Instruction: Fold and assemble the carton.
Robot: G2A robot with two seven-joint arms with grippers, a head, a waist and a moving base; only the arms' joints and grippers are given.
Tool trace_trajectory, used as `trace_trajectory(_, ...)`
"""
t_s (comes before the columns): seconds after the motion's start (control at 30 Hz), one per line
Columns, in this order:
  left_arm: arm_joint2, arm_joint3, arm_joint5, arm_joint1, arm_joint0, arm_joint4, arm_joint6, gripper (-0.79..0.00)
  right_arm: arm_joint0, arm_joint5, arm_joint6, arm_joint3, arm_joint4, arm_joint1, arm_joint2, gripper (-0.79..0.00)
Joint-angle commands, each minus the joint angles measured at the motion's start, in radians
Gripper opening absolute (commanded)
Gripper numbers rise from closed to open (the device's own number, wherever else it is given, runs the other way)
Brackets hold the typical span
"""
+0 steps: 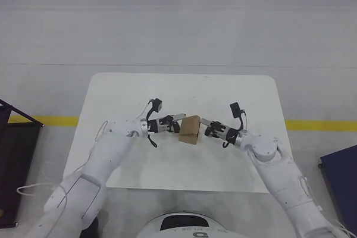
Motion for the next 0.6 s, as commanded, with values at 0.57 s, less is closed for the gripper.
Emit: trace_trajectory(0.57, 0.022, -0.119, -0.055, 0.024, 0.058, 0.168, 0.043, 0.0, 0.019, -0.134, 0.148, 0.113, 0.095, 0.006, -0.002, -0.289)
